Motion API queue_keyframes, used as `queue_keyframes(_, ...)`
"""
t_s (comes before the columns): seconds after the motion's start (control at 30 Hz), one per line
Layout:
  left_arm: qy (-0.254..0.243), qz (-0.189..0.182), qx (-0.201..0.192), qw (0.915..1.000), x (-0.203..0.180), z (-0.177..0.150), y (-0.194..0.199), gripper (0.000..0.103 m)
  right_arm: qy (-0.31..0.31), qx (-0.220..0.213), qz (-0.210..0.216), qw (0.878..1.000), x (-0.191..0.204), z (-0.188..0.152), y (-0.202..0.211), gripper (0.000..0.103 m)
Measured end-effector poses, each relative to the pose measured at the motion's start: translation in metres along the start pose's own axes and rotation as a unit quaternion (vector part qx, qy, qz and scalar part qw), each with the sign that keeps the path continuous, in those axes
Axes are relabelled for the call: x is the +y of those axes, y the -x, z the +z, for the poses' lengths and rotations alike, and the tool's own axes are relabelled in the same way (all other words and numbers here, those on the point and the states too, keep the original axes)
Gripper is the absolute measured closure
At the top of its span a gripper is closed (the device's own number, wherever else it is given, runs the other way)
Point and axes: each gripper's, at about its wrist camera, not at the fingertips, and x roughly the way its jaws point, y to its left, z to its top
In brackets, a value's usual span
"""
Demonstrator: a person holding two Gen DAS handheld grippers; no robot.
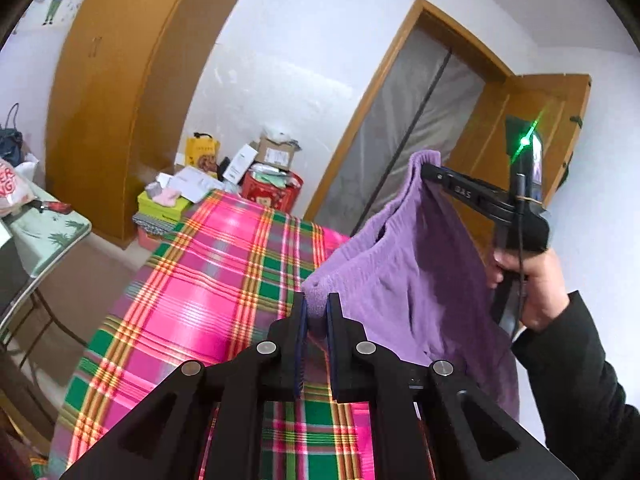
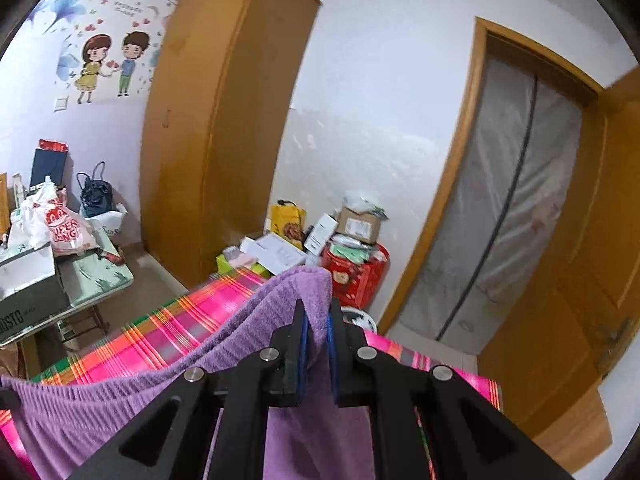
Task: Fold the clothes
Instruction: 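Lift the garment off the bed with both grippers, holding it up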
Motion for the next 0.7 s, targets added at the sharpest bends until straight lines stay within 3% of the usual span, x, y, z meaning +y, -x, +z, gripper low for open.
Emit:
queue_keyframes(0.27,0.009,0.059,-0.051,0.9969,0.03,0.011,0.048,0.094,0.023,-0.025,0.044,0.998,0.057,0.04,-0.022,0.095)
queue_keyframes(0.53,0.054,0.127,0.005,0.9904,0.087,-0.02,0.04,0.094,0.064,0.031,0.104,0.992,0.152,0.019,-0.089,0.094)
queue_keyframes(0.7,0.08,0.158,0.017,0.984,0.119,-0.034,0.043,0.094,0.085,0.062,0.139,0.985,0.202,0.001,-0.126,0.095)
